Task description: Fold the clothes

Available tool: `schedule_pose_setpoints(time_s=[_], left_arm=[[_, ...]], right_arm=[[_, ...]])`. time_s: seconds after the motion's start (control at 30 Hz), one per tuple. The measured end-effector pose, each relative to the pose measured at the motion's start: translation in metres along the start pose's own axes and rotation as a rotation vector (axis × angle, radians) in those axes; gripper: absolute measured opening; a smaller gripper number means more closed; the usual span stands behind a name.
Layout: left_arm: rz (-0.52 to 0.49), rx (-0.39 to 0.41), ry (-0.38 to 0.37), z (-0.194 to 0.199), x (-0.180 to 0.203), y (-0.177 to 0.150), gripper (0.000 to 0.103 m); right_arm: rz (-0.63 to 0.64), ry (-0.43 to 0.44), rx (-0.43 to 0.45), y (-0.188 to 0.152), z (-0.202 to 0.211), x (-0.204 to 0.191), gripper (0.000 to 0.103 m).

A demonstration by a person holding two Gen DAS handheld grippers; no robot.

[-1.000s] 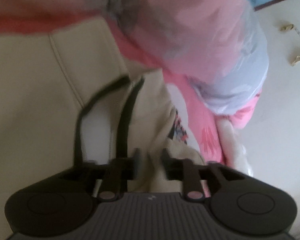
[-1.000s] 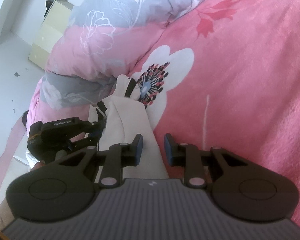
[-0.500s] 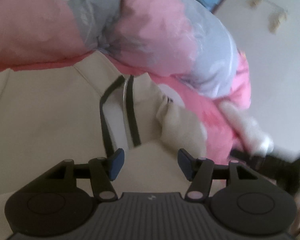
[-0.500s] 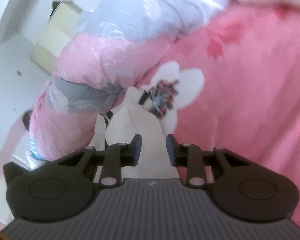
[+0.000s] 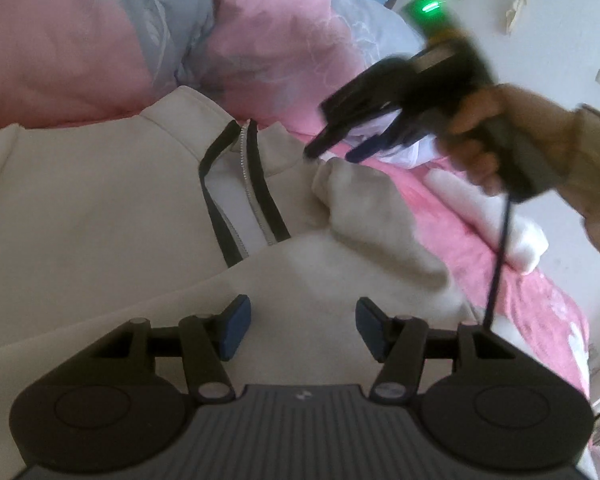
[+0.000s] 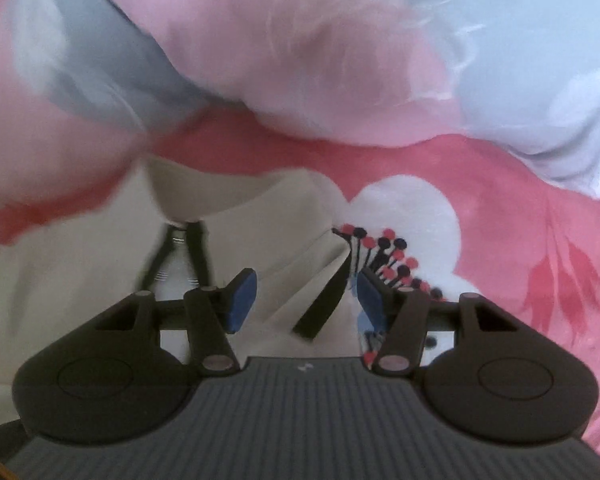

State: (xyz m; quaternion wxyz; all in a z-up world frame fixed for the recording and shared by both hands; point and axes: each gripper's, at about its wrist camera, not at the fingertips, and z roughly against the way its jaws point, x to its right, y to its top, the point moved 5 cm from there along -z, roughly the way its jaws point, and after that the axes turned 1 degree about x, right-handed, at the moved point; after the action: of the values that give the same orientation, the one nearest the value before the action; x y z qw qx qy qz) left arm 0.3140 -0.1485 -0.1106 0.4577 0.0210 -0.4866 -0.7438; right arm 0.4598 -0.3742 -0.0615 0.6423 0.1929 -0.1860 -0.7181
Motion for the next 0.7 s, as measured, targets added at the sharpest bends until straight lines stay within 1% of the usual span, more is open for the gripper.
schedule_pose_setpoints(time_s=[0.07,0.1,0.13,0.17,0.2,0.27,0.3,0.33,0.4,0.47,0.5,0.6,0.67,0.7], left_arm=[[0.018,0.006,-0.018,0.001,-0.003,0.001,0.061],[0.022,0.008,-0.022,0.002,-0.003,0.001,0.061],[0.027,0.009,-0.025,0.003,-0.003,0.001,0.061],[0.027,0.010,-0.026,0.004,-0.003,0.001,0.061],[0.020,0.009,-0.023,0.003,-0.002,0.000,0.061],[0.007,0.009,-0.017,0.002,-0.001,-0.001,0.062],[0.001,0.008,-0.014,0.002,0.000,-0.001,0.062],[-0.004,0.008,-0.012,0.001,0.001,-0.001,0.063],[-0.006,0.008,-0.012,0.002,0.001,-0.001,0.063],[-0.005,0.008,-0.014,0.002,0.001,-0.001,0.063],[-0.004,0.009,-0.016,0.002,0.000,-0.001,0.063],[-0.004,0.008,-0.015,0.002,0.000,0.000,0.063],[-0.003,0.008,-0.015,0.002,0.000,0.000,0.063],[-0.003,0.008,-0.015,0.002,0.000,0.000,0.063]], right_arm=[[0.023,-0.042,-0.085,0.000,-0.021,-0.001,0.056],[0.043,-0.061,-0.121,-0.001,-0.029,-0.002,0.052],[0.071,-0.071,-0.135,-0.003,-0.031,-0.001,0.039],[0.094,-0.075,-0.130,-0.004,-0.029,0.000,0.024],[0.116,-0.079,-0.125,-0.004,-0.026,0.002,0.016],[0.135,-0.110,-0.075,-0.001,-0.016,0.013,0.010],[0.122,-0.124,-0.045,0.002,-0.010,0.022,0.008],[0.083,-0.128,-0.022,0.004,-0.006,0.035,0.003],[0.003,-0.154,0.006,0.005,-0.007,0.059,0.002],[-0.060,-0.206,0.011,0.000,-0.012,0.084,0.002],[-0.075,-0.216,0.009,-0.002,-0.013,0.090,0.002],[-0.045,-0.172,-0.018,-0.003,-0.007,0.080,0.005],[-0.025,-0.142,-0.035,-0.004,-0.003,0.074,0.014],[-0.016,-0.127,-0.044,-0.004,-0.001,0.071,0.029]])
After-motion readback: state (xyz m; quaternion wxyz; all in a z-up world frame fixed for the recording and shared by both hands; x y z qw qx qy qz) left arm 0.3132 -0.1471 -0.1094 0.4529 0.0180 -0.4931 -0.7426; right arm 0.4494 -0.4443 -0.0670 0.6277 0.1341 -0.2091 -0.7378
